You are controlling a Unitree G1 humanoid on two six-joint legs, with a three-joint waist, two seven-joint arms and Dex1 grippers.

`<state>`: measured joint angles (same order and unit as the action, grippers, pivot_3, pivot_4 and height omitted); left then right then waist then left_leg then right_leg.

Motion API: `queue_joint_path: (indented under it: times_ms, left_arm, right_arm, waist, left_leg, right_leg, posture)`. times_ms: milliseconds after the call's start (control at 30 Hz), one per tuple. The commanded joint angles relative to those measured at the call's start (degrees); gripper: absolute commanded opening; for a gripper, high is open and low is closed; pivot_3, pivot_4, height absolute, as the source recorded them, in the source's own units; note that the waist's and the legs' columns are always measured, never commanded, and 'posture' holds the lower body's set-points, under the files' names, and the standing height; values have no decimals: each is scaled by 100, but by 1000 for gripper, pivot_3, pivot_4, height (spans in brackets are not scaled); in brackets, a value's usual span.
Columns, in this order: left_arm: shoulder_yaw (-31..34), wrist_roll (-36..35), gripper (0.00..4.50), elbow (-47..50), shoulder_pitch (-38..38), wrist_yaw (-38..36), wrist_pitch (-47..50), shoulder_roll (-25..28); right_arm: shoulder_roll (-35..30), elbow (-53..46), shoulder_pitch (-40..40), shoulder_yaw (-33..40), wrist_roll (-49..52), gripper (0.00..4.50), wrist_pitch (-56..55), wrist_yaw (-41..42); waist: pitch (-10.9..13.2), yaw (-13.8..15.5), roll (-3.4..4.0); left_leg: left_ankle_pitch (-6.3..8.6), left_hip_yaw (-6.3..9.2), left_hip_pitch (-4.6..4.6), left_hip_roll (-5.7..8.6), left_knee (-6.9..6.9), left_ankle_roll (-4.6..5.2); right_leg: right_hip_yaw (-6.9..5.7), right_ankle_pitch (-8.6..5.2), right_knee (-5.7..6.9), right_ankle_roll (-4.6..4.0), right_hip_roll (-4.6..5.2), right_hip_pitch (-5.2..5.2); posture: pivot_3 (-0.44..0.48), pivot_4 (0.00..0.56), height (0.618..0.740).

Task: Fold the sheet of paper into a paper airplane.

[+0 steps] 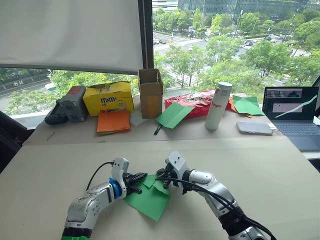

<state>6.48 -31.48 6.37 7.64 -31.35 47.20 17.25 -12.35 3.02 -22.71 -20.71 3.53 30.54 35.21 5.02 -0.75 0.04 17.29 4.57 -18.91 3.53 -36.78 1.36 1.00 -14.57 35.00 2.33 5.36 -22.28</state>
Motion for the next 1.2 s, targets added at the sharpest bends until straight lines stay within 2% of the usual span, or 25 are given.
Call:
queue_joint_path:
  times_ms: [33, 233, 467, 667, 833, 933, 1100, 1200]
  left_arm:
    - [608, -142, 42, -164, -155, 592, 358, -59]
    - [1185, -581, 42, -153, -194, 1073, 634, -265]
    - [1342, -822, 42, 1, -381, 1270, 766, -221]
    - [1623, -1446, 42, 200, -318, 584, 451, -113]
    - [1426, -1451, 42, 112, -284, -60, 338, 292]
    - [1299, -1419, 42, 29, -208, -501, 178, 530]
    - [1170, -1434, 42, -153, 181, -1271, -180, 875]
    - [834, -1280, 42, -213, 635, -1847, -404, 1158]
  right_arm:
    - [-56, 334, 152, -177, -110, 0, 151, 81]
    - [-59, 378, 132, -224, -125, 0, 108, 131]
    - [-64, 421, 105, -241, -142, 0, 63, 161]
    - [-21, 173, 54, -117, -31, 0, -173, 183]
    - [-141, -395, -183, 84, 9, 0, -364, 248]
    - [-254, -612, -385, 255, 41, 0, -350, 242]
    - [-614, -1104, -650, 490, 290, 0, 47, 565]
    - [-1175, -1511, -558, 528, 448, 0, 603, 948]
  waist:
    - [0, -6, 1]
    - [-1, -17, 0]
    - [-1, -18, 0]
    - [16, -12, -16]
    - [36, 1, -20]
    - [37, 4, -20]
    - [42, 13, -24]
    - [47, 50, -29]
  left_leg:
    - [1, 0, 0, 0, 0, -1]
    - [5, 0, 0, -3, 0, -10]
    - [13, -1, 26, -9, 1, -23]
    - [22, -1, 33, -10, 7, -24]
    - [18, -1, 16, -6, 7, -31]
    - [0, -1, -38, 5, 6, -58]
    - [-3, 0, -45, -2, 6, -63]
    - [-1, 1, -45, -6, 6, -60]
  right_leg:
    - [0, 0, 0, 0, -1, 0]
    - [8, 0, 2, -1, -2, 2]
    - [14, -1, -3, -2, -3, 3]
    - [25, -3, -3, -5, -4, 0]
    - [23, -3, -6, -6, -5, -14]
    - [22, -1, 1, -8, -5, -70]
    - [17, 2, -1, -13, 0, -83]
    - [16, 3, -1, -15, 2, -77]
  posture:
    - [0, 150, 740]
    - [0, 150, 740]
    - [0, 150, 740]
    - [0, 150, 740]
    - [0, 150, 740]
    - [0, 150, 740]
    - [0, 150, 740]
    - [0, 150, 740]
